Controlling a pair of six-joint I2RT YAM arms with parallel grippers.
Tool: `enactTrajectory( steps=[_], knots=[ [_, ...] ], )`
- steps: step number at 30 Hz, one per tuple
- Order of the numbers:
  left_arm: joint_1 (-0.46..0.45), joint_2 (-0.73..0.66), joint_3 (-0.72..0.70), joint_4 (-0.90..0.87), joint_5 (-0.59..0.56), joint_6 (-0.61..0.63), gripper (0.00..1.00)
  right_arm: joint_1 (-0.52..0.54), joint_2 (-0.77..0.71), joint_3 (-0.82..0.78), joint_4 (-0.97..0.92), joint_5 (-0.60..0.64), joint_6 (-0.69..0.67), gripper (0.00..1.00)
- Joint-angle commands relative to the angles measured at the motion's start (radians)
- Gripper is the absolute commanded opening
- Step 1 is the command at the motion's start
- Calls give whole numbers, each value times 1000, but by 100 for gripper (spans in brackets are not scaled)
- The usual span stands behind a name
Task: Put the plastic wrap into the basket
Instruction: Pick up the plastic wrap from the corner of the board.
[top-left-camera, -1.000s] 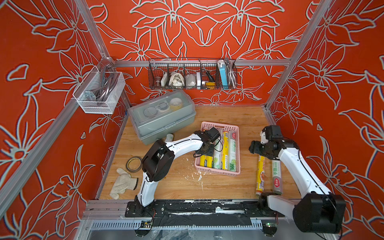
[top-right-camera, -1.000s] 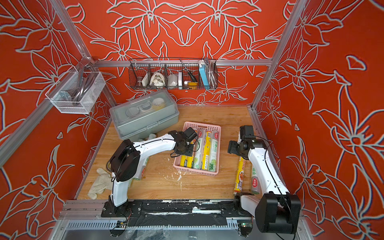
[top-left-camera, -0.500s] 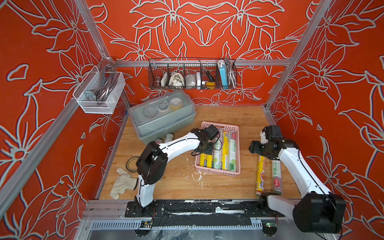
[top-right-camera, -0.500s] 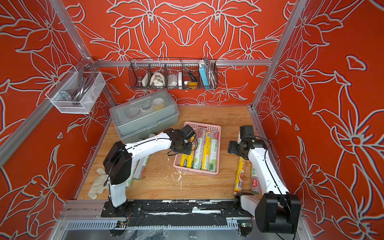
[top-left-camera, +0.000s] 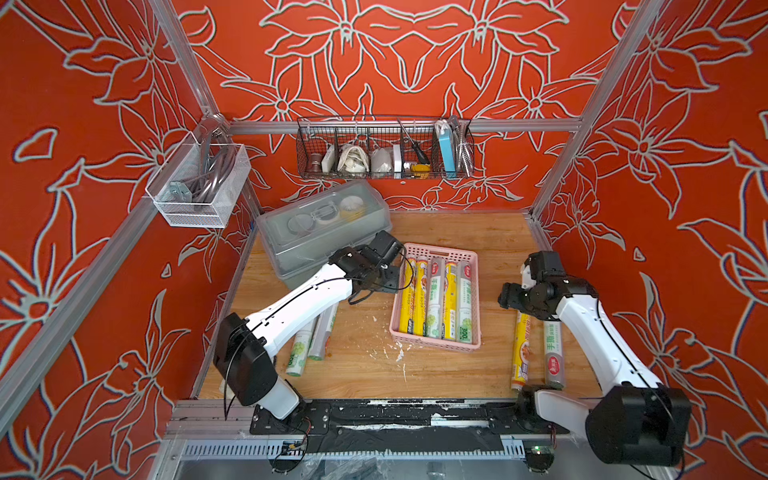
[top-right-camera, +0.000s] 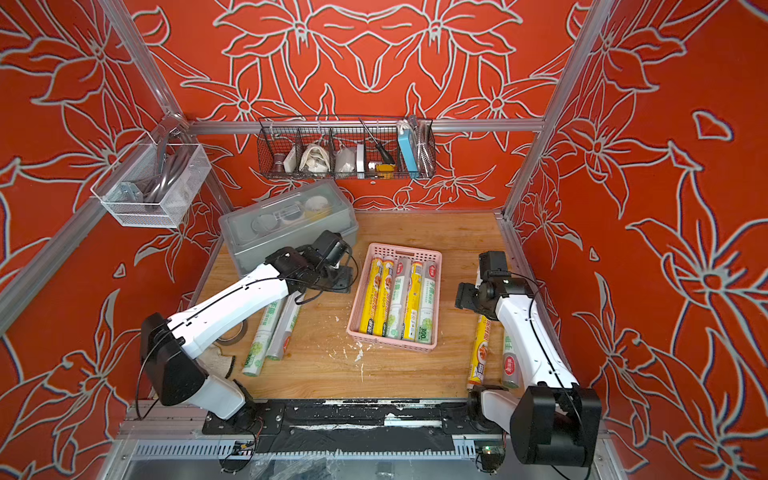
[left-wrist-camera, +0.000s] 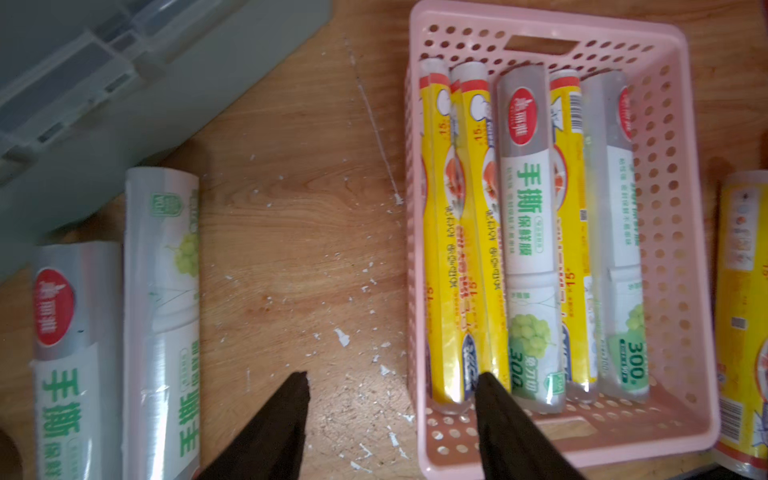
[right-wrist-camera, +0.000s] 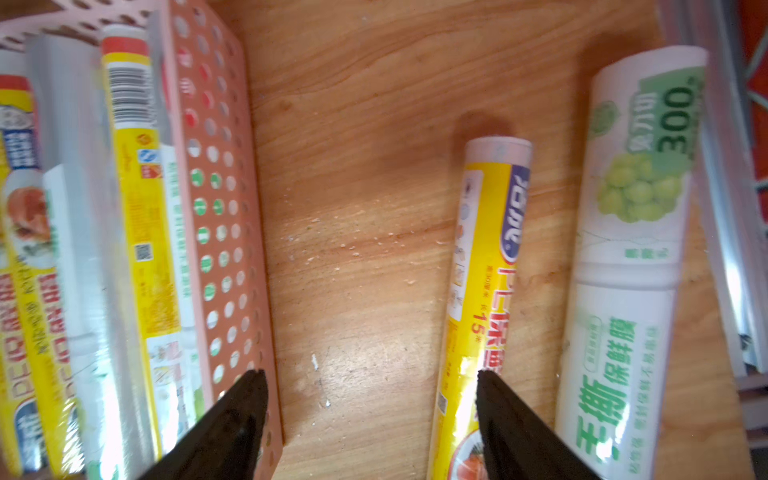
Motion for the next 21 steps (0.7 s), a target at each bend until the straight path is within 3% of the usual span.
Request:
enactTrajectory(
  steps=[1, 5, 17, 21],
  knots=[
    [20, -48, -67, -13, -4, 6, 65, -17, 22, 25, -59, 172, 22, 84],
    [23, -73, -123, 23, 10, 5, 65, -61, 56, 11, -56, 203, 40, 86],
    [23, -112, -196, 78, 62, 8, 66, -66, 182, -7, -60, 119, 72, 83],
    [23, -115, -198, 85, 82, 8, 66, -71, 219, -13, -55, 165, 86, 84]
  ],
)
